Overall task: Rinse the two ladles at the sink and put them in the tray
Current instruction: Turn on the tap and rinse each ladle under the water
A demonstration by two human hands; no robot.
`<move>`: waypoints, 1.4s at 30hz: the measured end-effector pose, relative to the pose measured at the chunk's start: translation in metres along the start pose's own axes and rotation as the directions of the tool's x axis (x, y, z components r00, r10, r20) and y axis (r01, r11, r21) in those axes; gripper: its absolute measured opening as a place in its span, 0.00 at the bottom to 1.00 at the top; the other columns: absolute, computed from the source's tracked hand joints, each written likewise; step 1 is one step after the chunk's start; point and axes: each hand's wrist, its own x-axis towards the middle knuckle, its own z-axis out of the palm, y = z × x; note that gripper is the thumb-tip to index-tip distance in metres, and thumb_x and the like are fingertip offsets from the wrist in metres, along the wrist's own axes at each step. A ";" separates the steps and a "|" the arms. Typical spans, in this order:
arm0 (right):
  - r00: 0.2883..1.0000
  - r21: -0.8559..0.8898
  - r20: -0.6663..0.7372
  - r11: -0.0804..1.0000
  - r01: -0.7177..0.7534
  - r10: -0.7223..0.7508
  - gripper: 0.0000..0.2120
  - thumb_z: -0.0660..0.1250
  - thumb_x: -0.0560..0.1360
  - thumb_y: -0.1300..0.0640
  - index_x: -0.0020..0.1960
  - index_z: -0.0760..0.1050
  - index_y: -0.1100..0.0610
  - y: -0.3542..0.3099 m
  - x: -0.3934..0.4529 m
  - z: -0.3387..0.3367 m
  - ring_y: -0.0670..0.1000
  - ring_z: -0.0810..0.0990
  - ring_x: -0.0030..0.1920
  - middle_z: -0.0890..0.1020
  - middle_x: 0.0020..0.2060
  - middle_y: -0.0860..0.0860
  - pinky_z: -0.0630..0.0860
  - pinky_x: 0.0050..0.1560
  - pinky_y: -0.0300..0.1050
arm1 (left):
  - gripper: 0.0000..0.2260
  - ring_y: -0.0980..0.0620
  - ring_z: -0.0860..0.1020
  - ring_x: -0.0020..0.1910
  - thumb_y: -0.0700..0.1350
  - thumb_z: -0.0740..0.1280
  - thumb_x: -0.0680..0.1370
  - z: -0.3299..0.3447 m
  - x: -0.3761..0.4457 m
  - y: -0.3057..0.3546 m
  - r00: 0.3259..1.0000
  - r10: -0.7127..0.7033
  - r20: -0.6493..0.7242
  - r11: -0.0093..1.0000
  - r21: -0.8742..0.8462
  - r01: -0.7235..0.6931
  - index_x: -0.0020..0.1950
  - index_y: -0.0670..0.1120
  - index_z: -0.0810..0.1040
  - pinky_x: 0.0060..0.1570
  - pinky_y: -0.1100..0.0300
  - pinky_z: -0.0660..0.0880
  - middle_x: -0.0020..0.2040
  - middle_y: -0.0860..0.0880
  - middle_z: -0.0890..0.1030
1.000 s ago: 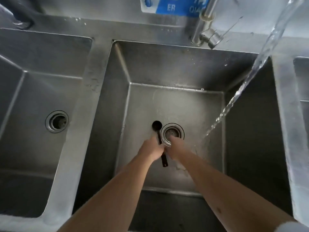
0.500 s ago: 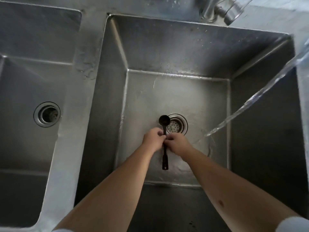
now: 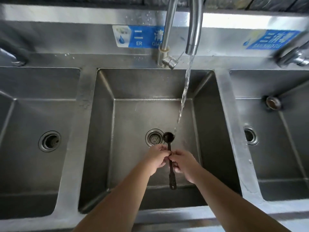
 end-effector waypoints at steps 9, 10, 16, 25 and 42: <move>0.998 0.017 -0.056 1.000 0.016 -0.015 0.07 0.64 0.77 0.64 0.47 0.81 0.63 -0.013 -0.023 -0.011 0.46 0.77 0.23 0.82 0.26 0.51 0.71 0.23 0.37 | 0.06 0.52 0.76 0.31 0.34 0.61 0.79 0.018 -0.006 0.033 0.998 0.052 -0.025 0.986 -0.157 -0.055 0.49 0.42 0.77 0.30 0.62 0.72 0.36 0.45 0.78; 0.997 0.001 -0.071 1.000 0.011 -0.011 0.07 0.64 0.76 0.63 0.47 0.81 0.62 -0.013 -0.023 -0.011 0.46 0.76 0.24 0.82 0.26 0.51 0.71 0.24 0.38 | 0.05 0.51 0.75 0.33 0.35 0.61 0.80 0.020 -0.002 0.035 0.999 0.038 -0.033 0.984 -0.173 -0.044 0.50 0.42 0.76 0.32 0.61 0.72 0.38 0.44 0.77; 0.996 0.062 -0.072 0.996 0.059 -0.055 0.05 0.63 0.74 0.63 0.43 0.78 0.61 -0.013 -0.027 -0.021 0.49 0.73 0.27 0.79 0.29 0.54 0.69 0.33 0.44 | 0.06 0.50 0.74 0.36 0.36 0.62 0.79 0.033 0.021 0.039 0.998 -0.049 -0.038 0.962 -0.269 0.037 0.52 0.40 0.78 0.34 0.61 0.71 0.40 0.44 0.79; 0.995 0.174 -0.053 0.980 0.094 -0.086 0.08 0.64 0.75 0.62 0.40 0.79 0.58 -0.016 -0.030 -0.028 0.48 0.72 0.27 0.79 0.28 0.53 0.68 0.30 0.44 | 0.06 0.57 0.78 0.27 0.45 0.62 0.80 0.043 0.031 0.047 0.996 -0.060 -0.068 0.945 -0.326 0.035 0.45 0.48 0.76 0.24 0.65 0.65 0.28 0.51 0.81; 0.987 0.180 -0.076 0.971 0.157 -0.145 0.09 0.63 0.80 0.62 0.46 0.81 0.62 -0.019 -0.018 -0.013 0.50 0.77 0.30 0.81 0.29 0.53 0.76 0.35 0.45 | 0.10 0.49 0.81 0.41 0.41 0.58 0.83 0.039 0.009 0.049 0.983 0.181 0.014 0.907 -0.390 -0.161 0.56 0.35 0.75 0.48 0.53 0.78 0.43 0.42 0.82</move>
